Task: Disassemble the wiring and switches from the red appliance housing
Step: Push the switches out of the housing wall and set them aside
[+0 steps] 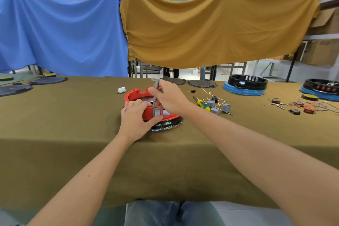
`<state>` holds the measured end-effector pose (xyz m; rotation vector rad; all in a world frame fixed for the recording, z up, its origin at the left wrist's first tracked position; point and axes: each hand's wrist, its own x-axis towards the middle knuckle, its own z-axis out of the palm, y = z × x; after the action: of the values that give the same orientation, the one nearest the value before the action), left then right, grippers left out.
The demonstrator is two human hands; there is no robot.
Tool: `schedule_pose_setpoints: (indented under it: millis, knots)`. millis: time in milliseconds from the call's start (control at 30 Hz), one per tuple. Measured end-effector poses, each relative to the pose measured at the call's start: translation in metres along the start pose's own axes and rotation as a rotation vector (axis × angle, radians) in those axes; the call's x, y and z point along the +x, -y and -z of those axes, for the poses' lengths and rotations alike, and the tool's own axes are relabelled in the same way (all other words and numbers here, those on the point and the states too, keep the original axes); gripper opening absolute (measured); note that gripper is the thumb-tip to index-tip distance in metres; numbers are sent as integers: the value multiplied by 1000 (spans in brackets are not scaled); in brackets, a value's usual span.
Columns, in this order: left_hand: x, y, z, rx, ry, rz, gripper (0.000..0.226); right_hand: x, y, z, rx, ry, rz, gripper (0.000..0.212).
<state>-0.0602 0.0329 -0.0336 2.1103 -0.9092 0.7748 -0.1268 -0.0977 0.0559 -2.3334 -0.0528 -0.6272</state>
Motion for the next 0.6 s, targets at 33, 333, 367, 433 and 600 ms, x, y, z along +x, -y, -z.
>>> schedule_pose_setpoints:
  millis: [33,333,367,433,600]
  knots:
    - [0,0,0,1,2,-1,39,0,1,0,-45,9,4,27]
    - [0,1,-1,-6,-18,-16,38,11,16,5,-190,151,-59,29]
    - [0,1,-1,-2,-19,-16,38,14,18,5,-203,172,-61,28]
    - [0,1,-1,0,-19,-15,41,19,22,6,-246,207,-76,31]
    - [0,0,0,-2,-6,-7,42,27,26,5,-280,250,-125,36]
